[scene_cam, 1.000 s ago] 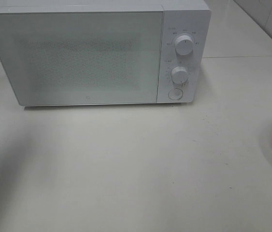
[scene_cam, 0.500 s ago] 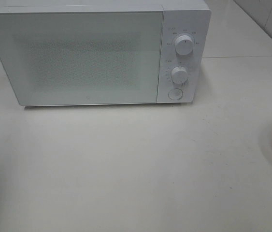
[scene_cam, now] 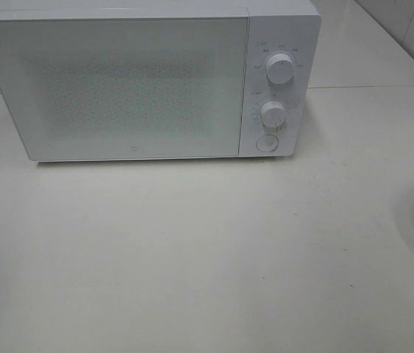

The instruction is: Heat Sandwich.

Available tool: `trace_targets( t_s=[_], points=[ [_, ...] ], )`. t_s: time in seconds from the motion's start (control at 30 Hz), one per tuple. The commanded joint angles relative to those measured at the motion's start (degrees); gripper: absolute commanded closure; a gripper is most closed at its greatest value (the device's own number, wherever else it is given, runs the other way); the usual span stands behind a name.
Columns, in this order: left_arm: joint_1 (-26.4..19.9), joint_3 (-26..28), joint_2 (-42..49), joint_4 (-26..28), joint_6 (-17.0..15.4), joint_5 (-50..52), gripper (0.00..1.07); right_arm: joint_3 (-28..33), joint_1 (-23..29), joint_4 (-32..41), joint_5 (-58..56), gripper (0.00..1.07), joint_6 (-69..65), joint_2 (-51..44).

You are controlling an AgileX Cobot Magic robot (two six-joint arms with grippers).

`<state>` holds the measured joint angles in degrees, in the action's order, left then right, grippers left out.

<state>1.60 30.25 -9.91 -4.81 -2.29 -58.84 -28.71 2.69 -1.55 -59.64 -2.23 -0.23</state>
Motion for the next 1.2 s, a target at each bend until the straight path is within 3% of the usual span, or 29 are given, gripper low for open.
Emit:
trace_targets(
  t_s=[0.03, 0.23, 0.67, 0.83, 1.2],
  points=[
    [0.0, -0.86, 5.16, -1.43, -1.55, -0.34, 0.28, -0.06, 0.17, -0.23, 0.23, 0.33, -0.46, -1.49],
    [0.0, -2.01, 11.69, -1.43, -2.35, -0.74, 0.29, -0.06, 0.17, -0.23, 0.23, 0.33, -0.46, -1.49],
    [0.0, -2.01, 11.46, -0.63, -0.8, -0.8, 0.29, -0.06, 0.17, -0.23, 0.23, 0.33, -0.46, -1.2],
    [0.0, -2.06, 11.46, 1.89, 1.72, -0.69, 0.29, -0.06, 0.17, -0.23, 0.23, 0.33, -0.46, -1.2],
    [0.0, -2.06, 11.46, 1.89, 1.49, -0.69, 0.29, -0.06, 0.17, -0.23, 0.23, 0.33, -0.46, -1.2]
  ],
)
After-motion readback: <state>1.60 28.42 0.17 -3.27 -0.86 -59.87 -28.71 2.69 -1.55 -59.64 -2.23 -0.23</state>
